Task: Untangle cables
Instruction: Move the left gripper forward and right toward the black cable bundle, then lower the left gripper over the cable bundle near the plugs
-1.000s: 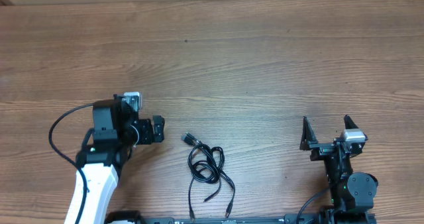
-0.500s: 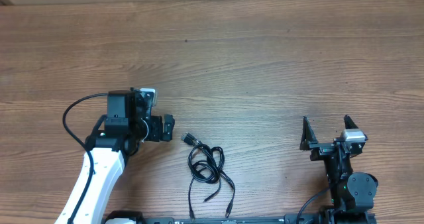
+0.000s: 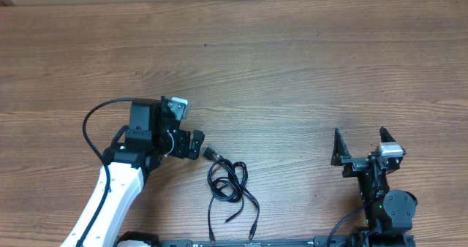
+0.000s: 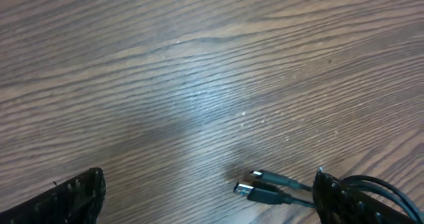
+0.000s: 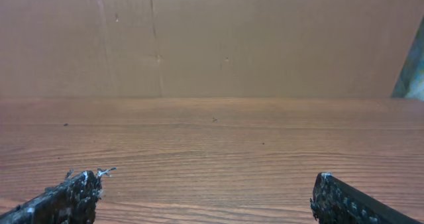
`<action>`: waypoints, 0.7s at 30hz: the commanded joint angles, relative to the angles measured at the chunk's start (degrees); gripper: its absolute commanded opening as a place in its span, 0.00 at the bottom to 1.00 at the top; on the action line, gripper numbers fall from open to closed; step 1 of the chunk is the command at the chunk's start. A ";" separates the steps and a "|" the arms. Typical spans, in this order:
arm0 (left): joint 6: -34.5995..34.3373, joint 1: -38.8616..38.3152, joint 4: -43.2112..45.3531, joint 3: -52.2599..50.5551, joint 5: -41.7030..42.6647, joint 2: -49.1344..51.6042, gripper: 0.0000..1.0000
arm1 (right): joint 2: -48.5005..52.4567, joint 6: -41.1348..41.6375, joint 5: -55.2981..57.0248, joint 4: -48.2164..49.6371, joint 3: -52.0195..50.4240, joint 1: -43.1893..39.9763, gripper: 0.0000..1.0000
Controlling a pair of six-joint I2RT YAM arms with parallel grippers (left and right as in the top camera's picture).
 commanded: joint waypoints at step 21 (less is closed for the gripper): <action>0.13 -0.24 1.97 1.46 2.86 0.20 1.00 | -0.46 -0.02 0.52 0.13 -0.57 -0.22 1.00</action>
